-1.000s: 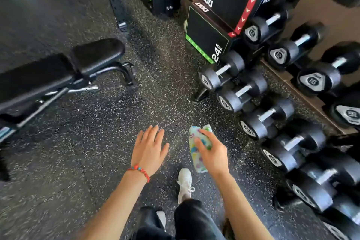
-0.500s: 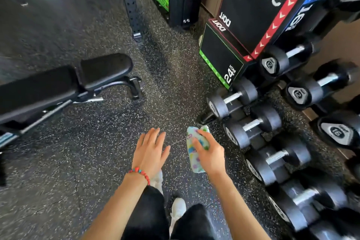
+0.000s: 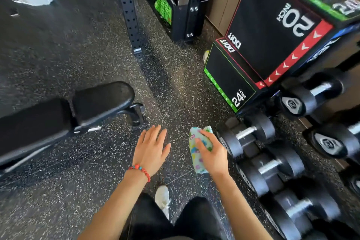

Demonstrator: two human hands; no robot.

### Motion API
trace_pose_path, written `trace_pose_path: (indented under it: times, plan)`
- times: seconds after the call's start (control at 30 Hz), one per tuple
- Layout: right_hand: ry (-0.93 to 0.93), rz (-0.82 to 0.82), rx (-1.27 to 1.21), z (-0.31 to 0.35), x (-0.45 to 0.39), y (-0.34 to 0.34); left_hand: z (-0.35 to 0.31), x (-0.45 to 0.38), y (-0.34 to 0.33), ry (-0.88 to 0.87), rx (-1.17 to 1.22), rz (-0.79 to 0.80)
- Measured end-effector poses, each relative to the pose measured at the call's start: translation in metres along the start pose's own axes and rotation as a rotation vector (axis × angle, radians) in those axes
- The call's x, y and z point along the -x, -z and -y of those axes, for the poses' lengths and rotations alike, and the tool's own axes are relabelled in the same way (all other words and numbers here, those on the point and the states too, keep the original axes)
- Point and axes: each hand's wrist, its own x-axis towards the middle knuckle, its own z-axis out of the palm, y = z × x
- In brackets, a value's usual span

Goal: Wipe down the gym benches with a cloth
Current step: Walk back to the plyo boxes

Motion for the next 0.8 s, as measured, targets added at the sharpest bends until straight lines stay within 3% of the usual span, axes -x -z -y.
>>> trace_pose_path:
  times: [0.8]
  plan:
    - [0.049,-0.03,0.008,0.104,-0.373,0.016,0.038,-0.376,0.013,0.025,0.05,-0.038]
